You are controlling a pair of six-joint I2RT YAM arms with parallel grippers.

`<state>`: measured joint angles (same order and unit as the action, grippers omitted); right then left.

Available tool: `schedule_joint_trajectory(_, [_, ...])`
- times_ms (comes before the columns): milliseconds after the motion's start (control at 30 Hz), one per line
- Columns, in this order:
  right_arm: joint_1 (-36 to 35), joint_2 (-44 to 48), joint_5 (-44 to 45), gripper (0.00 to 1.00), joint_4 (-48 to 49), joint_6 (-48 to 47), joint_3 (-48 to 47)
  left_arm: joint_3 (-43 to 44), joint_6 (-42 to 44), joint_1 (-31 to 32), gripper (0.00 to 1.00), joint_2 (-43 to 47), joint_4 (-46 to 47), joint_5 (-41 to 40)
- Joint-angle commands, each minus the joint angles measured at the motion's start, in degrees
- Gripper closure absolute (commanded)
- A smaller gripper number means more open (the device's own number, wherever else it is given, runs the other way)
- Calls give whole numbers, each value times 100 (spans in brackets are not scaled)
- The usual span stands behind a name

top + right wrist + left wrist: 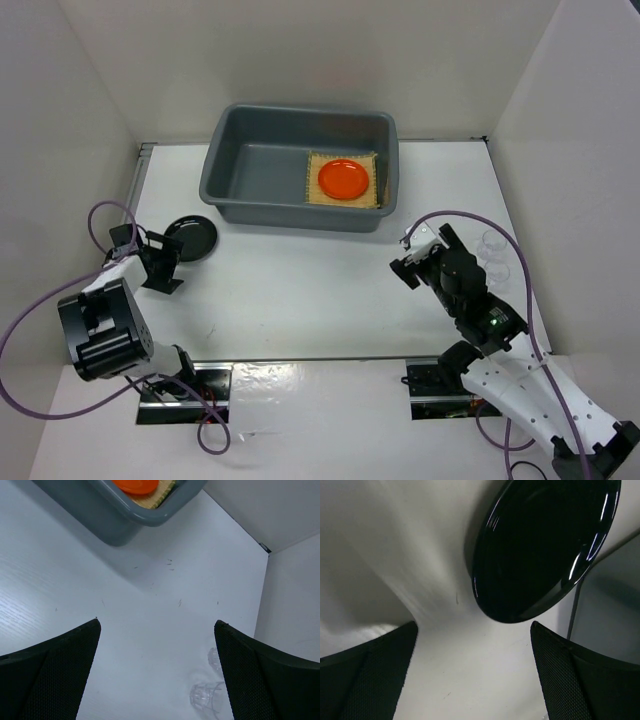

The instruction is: Place the mixed dishes into the plastic bin

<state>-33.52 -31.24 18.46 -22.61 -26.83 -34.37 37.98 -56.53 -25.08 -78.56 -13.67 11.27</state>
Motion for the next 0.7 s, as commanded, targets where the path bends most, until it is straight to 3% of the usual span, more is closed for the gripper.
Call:
schedule_joint_trajectory(0, [-120, -101, 290, 1, 311, 187, 9, -80, -305, -50, 0, -386, 1392, 560])
schedule_joint_trajectory(167, [-120, 4, 115, 1, -260, 643, -246, 280, -367, -50, 0, -1406, 1754, 719])
schedule_joint_trajectory(267, [-58, 4, 60, 1, -297, 644, -159, 360, -314, -102, 7, -1670, 2087, 885])
schedule_joint_trajectory(367, [-58, -48, 246, 1, -138, 644, -87, 281, -463, -155, 24, -1855, 2333, 1000])
schedule_joint_trajectory(500, [-58, -48, 246, 1, -138, 644, -87, 149, -517, -155, 62, -1978, 2483, 1062])
schedule_joint_trajectory(533, [-58, -48, 246, 1, -138, 644, -87, 149, -517, -155, 88, -2031, 2483, 1062])
schedule_joint_trajectory(567, [-58, -48, 246, 1, -138, 644, -87, 210, -517, -155, 97, -2031, 2240, 1001])
schedule_joint_trajectory(667, [-58, -101, 246, 1, -138, 644, -87, 692, -691, -155, 100, -1979, 1098, 448])
